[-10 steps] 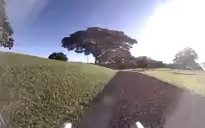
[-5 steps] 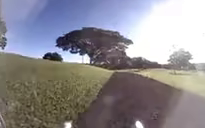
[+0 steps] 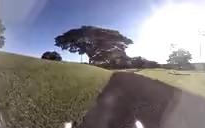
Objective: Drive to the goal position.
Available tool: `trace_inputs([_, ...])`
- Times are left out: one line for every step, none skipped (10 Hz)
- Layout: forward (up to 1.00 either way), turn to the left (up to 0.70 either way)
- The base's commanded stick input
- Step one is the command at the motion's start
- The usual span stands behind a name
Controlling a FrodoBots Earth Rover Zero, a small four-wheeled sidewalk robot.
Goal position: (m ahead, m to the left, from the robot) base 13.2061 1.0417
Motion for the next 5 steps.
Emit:
trace_inputs([0.70, 0.00])
trace_inputs([0.70, -0.01])
trace_inputs([0.70, -0.13])
trace_inputs([0.70, -0.14])
trace_inputs([0.70, -0.14])
